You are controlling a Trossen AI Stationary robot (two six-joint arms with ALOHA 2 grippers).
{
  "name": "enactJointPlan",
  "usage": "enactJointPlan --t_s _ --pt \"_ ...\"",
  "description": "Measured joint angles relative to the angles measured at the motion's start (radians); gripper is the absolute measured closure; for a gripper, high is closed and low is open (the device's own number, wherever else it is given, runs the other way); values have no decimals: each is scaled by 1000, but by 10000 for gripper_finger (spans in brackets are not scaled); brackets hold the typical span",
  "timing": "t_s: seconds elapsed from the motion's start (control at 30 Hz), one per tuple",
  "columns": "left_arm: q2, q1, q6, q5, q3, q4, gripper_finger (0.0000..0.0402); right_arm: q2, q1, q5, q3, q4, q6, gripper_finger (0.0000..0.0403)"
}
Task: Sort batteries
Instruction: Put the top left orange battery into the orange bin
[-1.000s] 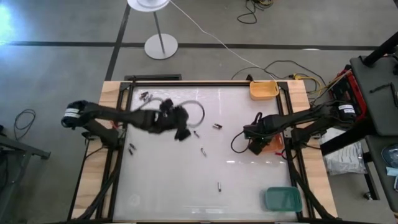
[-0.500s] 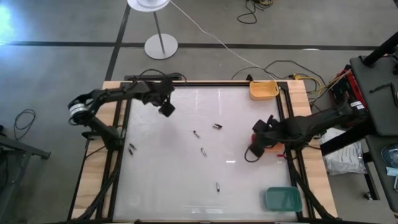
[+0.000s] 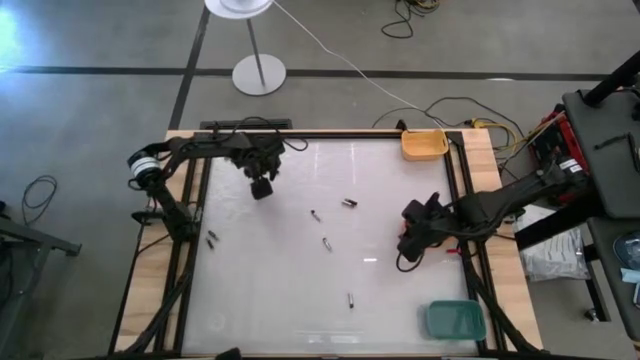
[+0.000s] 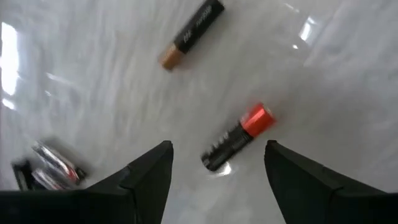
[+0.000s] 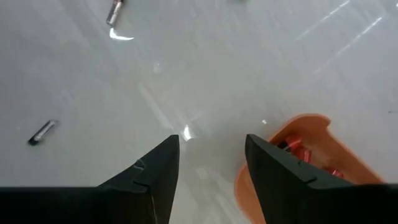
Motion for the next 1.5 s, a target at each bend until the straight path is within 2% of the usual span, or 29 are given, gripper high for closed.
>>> enactJointPlan --t_s 0.23,0.3,0.4,0.53,0.6,0.7,0.83,0.93,1.0,1.13,1.23,1.3,1.4,1.5 --pt "42 -2 90 -3 -27 30 172 36 0 11 0 4 8 230" --pt "70 0 95 -9 -35 49 186 40 0 12 0 12 8 227" --pt "97 -2 96 -3 -39 76 241 40 0 24 5 8 7 223" --pt "102 -2 69 21 -38 101 361 32 1 52 54 3 -5 227" --pt "86 -1 51 41 -44 110 378 30 14 111 86 7 -29 232" --pt "32 -10 24 66 -59 130 371 31 59 259 127 15 -87 240" --pt "-113 -67 -66 159 -125 184 379 31 120 396 111 146 -187 247" --pt "-248 -139 -162 250 -231 407 379 40 121 428 55 369 -343 246" --pt "-329 -197 -246 308 -320 620 379 62 108 428 12 557 -484 241" --pt "-413 -330 -407 346 -522 1245 379 154 73 422 -55 935 -718 227" --pt "-390 -421 -456 302 -632 1653 379 254 25 389 -68 1107 -748 213" --pt "-356 -479 -453 229 -664 1807 379 316 -22 324 -67 1173 -733 202" --pt "-287 -552 -426 126 -668 1938 379 398 -91 246 -35 1199 -716 187" --pt "-216 -605 -432 121 -636 2070 379 454 -139 180 15 1202 -715 180"
